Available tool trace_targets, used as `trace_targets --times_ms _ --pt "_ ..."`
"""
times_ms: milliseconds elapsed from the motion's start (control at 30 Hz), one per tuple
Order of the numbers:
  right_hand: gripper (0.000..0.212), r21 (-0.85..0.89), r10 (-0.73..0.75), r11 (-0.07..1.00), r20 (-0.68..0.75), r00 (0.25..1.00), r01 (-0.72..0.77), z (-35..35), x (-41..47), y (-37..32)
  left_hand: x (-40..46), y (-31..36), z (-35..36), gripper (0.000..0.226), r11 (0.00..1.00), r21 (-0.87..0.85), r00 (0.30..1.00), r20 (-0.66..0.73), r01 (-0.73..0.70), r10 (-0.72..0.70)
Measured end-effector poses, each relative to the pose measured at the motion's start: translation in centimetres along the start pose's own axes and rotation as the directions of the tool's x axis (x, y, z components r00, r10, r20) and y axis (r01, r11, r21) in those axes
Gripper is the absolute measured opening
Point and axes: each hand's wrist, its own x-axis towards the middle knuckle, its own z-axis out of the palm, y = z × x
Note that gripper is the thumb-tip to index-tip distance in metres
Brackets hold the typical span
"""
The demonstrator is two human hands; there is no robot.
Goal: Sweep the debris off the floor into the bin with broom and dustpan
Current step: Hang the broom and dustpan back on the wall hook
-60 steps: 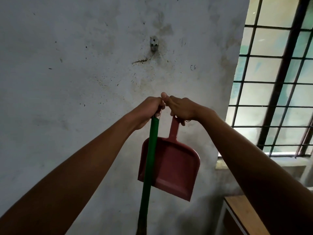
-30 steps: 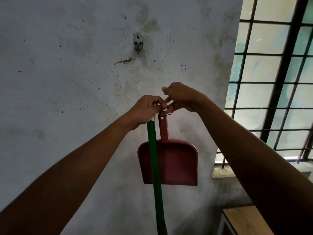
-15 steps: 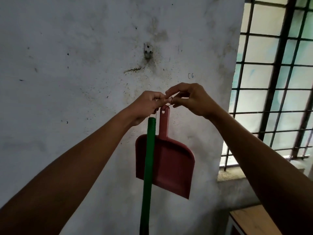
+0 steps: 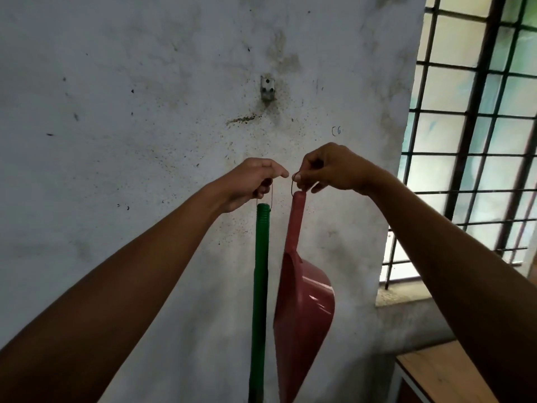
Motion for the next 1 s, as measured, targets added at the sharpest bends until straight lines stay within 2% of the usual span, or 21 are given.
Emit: trace_targets --times_ms 167,367,467,600,767,867,1000 --pt "0.023 0.044 0.083 0.995 0.125 0.989 -0.089 -0.3 0.7 0.3 1.1 1.5 -0.4 0.029 0.983 0.185 0.999 -0.043 -0.013 0.021" --pt "0.015 0.057 0.201 0.973 0.27 0.942 -0.224 -1.9 1.9 1.2 4.6 3.1 -0.6 0.025 0.926 0.376 0.996 -0.059 -0.041 0.068" --pt "0.015 0.038 0.21 0.972 0.3 0.931 -0.231 -3.5 3.0 1.9 6.6 4.2 -0.9 0.022 0.892 0.448 0.989 -0.094 -0.06 0.114" --pt "0.027 0.026 0.183 0.979 0.338 0.923 -0.203 -5.7 4.8 2.4 9.0 6.2 -1.6 0.024 0.838 0.542 0.968 -0.172 -0.062 0.183" --pt "0.02 -0.05 0.19 0.982 0.361 0.913 -0.184 -7.9 7.1 2.7 11.9 8.3 -3.1 0.022 0.808 0.585 0.942 -0.227 -0.07 0.246" --pt "0.019 -0.102 0.207 0.978 0.317 0.926 -0.184 -8.5 8.7 3.0 13.3 9.3 -3.9 0.024 0.777 0.625 0.908 -0.274 -0.081 0.315" --pt "0.017 -0.014 0.222 0.973 0.309 0.925 -0.229 -8.6 10.4 3.1 15.3 10.5 -5.1 0.022 0.745 0.661 0.839 -0.352 -0.092 0.416"
